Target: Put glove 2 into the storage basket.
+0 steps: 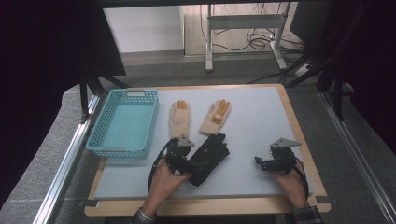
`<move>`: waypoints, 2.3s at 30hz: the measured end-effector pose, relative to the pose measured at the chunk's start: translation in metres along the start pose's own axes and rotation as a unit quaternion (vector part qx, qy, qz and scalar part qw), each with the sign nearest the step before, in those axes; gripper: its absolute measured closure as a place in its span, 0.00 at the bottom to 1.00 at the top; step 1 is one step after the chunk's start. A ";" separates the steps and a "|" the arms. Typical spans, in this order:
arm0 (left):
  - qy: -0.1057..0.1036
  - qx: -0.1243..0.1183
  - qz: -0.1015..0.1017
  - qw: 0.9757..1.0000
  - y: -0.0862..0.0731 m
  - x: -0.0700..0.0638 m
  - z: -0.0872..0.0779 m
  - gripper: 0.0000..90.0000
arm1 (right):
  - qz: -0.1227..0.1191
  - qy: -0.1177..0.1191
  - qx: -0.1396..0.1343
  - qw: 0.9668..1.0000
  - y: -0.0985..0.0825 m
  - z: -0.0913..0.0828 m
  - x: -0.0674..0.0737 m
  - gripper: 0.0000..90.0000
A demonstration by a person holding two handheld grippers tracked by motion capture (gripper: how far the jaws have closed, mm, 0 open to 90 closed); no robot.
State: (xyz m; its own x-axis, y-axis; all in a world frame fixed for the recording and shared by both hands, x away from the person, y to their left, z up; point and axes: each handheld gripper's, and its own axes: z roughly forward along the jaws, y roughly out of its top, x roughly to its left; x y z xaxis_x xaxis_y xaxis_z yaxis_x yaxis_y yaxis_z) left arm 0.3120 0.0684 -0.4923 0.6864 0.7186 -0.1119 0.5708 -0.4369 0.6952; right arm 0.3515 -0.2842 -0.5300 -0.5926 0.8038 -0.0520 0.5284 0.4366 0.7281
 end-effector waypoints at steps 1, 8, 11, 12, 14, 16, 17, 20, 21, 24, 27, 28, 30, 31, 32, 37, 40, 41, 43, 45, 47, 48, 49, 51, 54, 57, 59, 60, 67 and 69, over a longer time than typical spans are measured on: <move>0.002 0.006 0.008 1.000 0.001 -0.004 0.005 0.00 | 0.000 0.000 0.000 1.000 0.000 0.000 0.000 0.18; 0.047 0.043 0.042 0.997 0.004 -0.012 0.035 0.00 | 0.000 0.000 0.000 1.000 0.000 0.000 0.000 0.18; 0.051 0.055 0.027 0.997 0.002 -0.001 0.042 0.00 | 0.000 0.000 0.000 1.000 0.000 0.000 0.000 0.18; 0.052 0.059 0.022 0.997 0.001 0.003 0.044 0.00 | 0.000 0.000 0.000 1.000 0.000 0.000 0.000 0.18; 0.033 0.066 0.013 0.997 -0.002 0.008 0.049 0.00 | 0.000 0.000 0.000 1.000 0.000 0.000 0.000 0.18; 0.015 0.065 0.006 0.998 -0.003 0.008 0.052 0.00 | 0.000 0.000 0.000 1.000 0.000 0.000 0.000 0.18; 0.015 0.067 0.012 0.998 -0.003 0.005 0.053 0.00 | 0.000 0.000 0.000 1.000 0.000 0.000 0.000 0.18; 0.026 0.078 0.033 0.996 -0.001 -0.004 0.057 0.00 | 0.000 0.000 0.000 1.000 0.000 0.000 0.000 0.18; 0.026 0.079 0.030 0.996 0.000 -0.004 0.057 0.00 | 0.000 0.000 0.000 1.000 0.000 0.000 0.000 0.18; 0.029 0.078 0.022 0.996 0.001 -0.004 0.054 0.07 | 0.001 0.000 0.000 1.000 0.000 0.000 0.000 0.18; 0.029 0.075 0.020 0.997 0.002 -0.005 0.050 0.21 | 0.001 0.000 0.000 1.000 0.000 0.000 0.000 0.18; 0.029 0.076 0.021 0.996 0.003 -0.005 0.049 0.27 | 0.000 0.000 0.000 1.000 0.000 0.000 0.000 0.18; 0.033 0.079 0.030 0.996 0.004 -0.006 0.047 0.41 | 0.001 0.000 0.000 1.000 0.000 0.000 0.000 0.18; 0.033 0.079 0.035 0.996 0.005 -0.007 0.046 0.50 | 0.001 0.000 0.000 1.000 0.000 0.000 0.000 0.18; 0.033 0.079 0.040 0.996 0.005 -0.008 0.046 0.64 | 0.001 0.000 0.000 1.000 0.000 0.000 0.000 0.18; 0.021 0.071 0.045 0.996 0.005 -0.005 0.042 0.75 | 0.001 0.001 0.000 1.000 0.000 0.000 0.000 0.18; 0.011 0.070 0.038 0.997 0.007 -0.001 0.038 0.76 | 0.000 0.001 0.000 1.000 0.000 0.000 0.000 0.18; 0.011 0.068 0.038 0.997 0.008 -0.001 0.036 0.77 | 0.001 0.001 0.000 1.000 0.000 0.000 0.000 0.18; 0.012 0.061 0.036 0.997 0.011 0.001 0.031 0.77 | 0.001 0.001 0.000 1.000 0.000 0.000 0.000 0.18; 0.008 0.052 0.035 0.998 0.014 0.001 0.024 0.76 | 0.001 0.001 0.000 1.000 0.000 0.000 0.000 0.18; 0.004 0.044 0.030 0.999 0.018 0.002 0.018 0.76 | 0.001 0.000 0.000 1.000 0.000 0.000 0.000 0.18; 0.002 0.042 0.033 0.999 0.021 0.004 0.015 0.76 | 0.001 0.000 0.000 1.000 0.000 0.000 0.000 0.18; 0.001 0.039 0.028 0.999 0.023 0.006 0.012 0.76 | 0.001 0.000 0.000 1.000 0.000 0.000 0.000 0.18; 0.003 0.036 0.024 0.999 0.027 0.011 0.006 0.76 | 0.001 0.001 0.000 1.000 0.000 0.000 0.000 0.18; 0.007 0.032 0.015 0.999 0.032 0.021 -0.002 0.76 | 0.000 0.000 0.000 1.000 0.000 0.000 0.000 0.18; 0.013 0.027 0.006 1.000 0.036 0.031 -0.010 0.75 | 0.000 0.000 0.000 1.000 0.000 0.000 0.000 0.18; 0.024 0.026 0.005 0.999 0.038 0.040 -0.017 0.75 | 0.000 0.000 0.000 1.000 0.000 0.000 0.000 0.18; 0.030 0.025 0.005 0.999 0.040 0.043 -0.020 0.75 | 0.000 0.000 0.000 1.000 0.000 0.000 0.000 0.18; 0.074 0.018 -0.006 0.997 0.046 0.067 -0.042 0.75 | 0.001 0.000 0.000 1.000 0.000 0.000 0.000 0.18; 0.083 0.018 -0.012 0.996 0.046 0.076 -0.049 0.74 | 0.001 0.000 0.000 1.000 0.000 0.000 0.000 0.18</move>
State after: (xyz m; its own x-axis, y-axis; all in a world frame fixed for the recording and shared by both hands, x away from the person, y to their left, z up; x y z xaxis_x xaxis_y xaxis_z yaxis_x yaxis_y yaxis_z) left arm 0.3684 0.1289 -0.4341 0.5901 0.8073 -0.0062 0.6032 -0.4358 0.6680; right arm 0.3515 -0.2841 -0.5301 -0.5920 0.8044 -0.0500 0.5293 0.4348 0.7286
